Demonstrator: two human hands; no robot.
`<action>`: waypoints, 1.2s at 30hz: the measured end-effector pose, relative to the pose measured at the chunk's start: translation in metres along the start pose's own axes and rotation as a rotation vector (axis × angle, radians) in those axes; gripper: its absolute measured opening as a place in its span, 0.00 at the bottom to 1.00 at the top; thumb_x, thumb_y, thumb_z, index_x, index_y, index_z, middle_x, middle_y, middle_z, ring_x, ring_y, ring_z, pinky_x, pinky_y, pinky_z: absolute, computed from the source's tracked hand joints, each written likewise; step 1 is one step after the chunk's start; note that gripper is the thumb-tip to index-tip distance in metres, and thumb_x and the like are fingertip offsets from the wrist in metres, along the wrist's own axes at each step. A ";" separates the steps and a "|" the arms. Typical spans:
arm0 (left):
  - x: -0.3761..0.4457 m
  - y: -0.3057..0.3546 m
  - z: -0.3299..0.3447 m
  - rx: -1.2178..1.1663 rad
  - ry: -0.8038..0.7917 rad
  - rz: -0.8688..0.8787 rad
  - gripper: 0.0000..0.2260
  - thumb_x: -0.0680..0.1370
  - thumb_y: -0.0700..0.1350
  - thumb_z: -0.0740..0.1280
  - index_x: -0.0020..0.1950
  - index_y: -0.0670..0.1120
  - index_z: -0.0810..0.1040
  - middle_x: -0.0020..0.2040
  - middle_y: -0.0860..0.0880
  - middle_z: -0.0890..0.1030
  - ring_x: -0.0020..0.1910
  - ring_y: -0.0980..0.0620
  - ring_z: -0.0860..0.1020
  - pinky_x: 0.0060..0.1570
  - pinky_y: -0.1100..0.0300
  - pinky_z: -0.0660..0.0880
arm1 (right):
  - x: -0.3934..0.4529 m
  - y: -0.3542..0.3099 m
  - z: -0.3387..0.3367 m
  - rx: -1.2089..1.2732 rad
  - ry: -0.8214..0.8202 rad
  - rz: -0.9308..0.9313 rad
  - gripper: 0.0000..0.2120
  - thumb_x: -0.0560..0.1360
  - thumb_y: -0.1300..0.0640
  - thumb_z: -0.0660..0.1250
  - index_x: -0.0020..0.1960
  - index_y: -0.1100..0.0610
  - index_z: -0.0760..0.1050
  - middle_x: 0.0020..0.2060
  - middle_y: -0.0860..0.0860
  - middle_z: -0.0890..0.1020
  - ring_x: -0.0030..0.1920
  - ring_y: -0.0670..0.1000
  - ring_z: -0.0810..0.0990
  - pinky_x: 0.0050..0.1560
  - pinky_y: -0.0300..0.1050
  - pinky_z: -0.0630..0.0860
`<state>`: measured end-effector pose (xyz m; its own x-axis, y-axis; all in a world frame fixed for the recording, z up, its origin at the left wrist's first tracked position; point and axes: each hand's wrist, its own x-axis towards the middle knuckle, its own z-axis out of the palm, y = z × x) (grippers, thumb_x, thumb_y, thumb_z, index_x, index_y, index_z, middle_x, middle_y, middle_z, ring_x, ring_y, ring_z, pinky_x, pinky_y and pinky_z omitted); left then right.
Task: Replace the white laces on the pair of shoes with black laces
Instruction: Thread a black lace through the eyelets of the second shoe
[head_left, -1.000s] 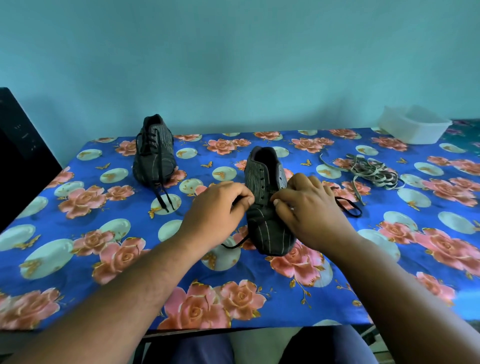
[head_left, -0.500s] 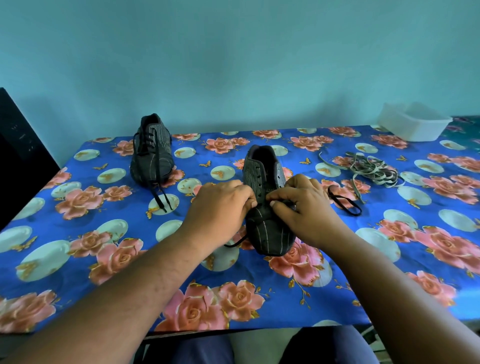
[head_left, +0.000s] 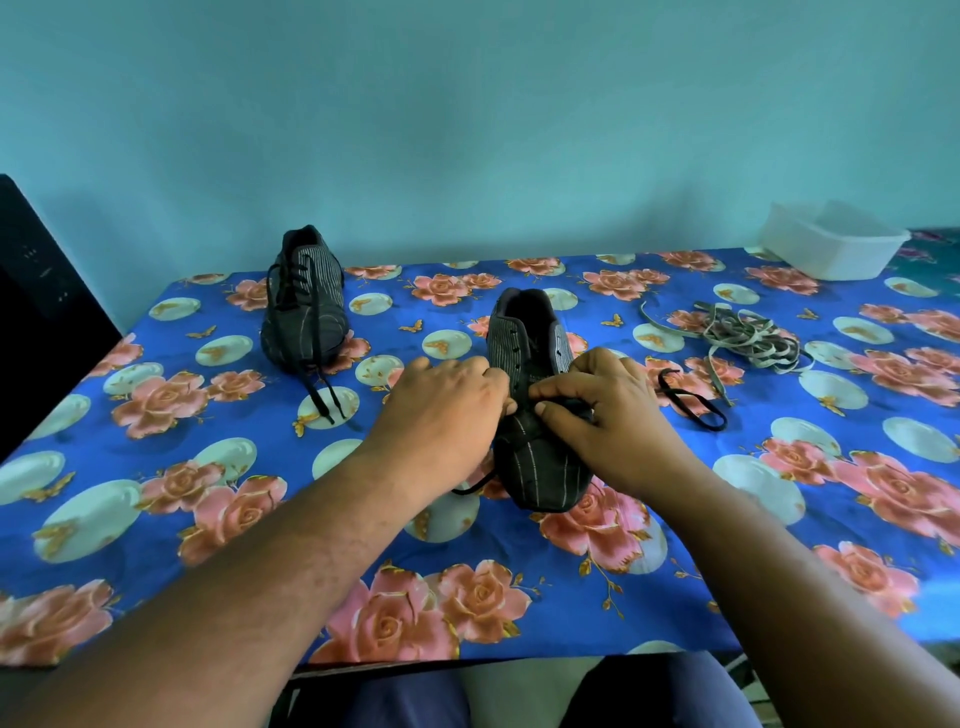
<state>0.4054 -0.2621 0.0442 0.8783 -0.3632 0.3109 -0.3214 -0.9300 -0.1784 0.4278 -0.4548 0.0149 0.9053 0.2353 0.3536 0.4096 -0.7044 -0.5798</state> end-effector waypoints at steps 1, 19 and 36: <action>0.001 0.002 -0.001 0.014 -0.003 -0.008 0.13 0.87 0.53 0.50 0.56 0.50 0.72 0.52 0.51 0.76 0.52 0.48 0.77 0.47 0.54 0.61 | 0.001 0.000 0.000 0.006 -0.003 0.002 0.09 0.78 0.49 0.71 0.57 0.41 0.83 0.50 0.47 0.72 0.58 0.53 0.66 0.65 0.60 0.66; 0.001 0.005 0.031 -0.807 0.066 -0.308 0.08 0.79 0.52 0.71 0.45 0.49 0.81 0.44 0.53 0.80 0.45 0.54 0.76 0.45 0.51 0.74 | 0.004 0.007 0.002 -0.017 -0.118 0.024 0.10 0.78 0.40 0.67 0.58 0.37 0.80 0.52 0.46 0.72 0.62 0.53 0.68 0.65 0.57 0.64; -0.027 0.011 0.047 -0.418 0.429 -0.127 0.14 0.81 0.60 0.62 0.52 0.55 0.84 0.47 0.57 0.79 0.51 0.49 0.77 0.51 0.46 0.66 | 0.011 -0.001 -0.005 0.058 -0.253 0.099 0.04 0.76 0.39 0.68 0.42 0.35 0.78 0.49 0.41 0.73 0.61 0.53 0.69 0.66 0.63 0.68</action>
<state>0.3948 -0.2599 -0.0103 0.7258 -0.1580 0.6695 -0.4118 -0.8794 0.2389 0.4368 -0.4550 0.0232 0.9377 0.3319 0.1027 0.3166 -0.6947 -0.6459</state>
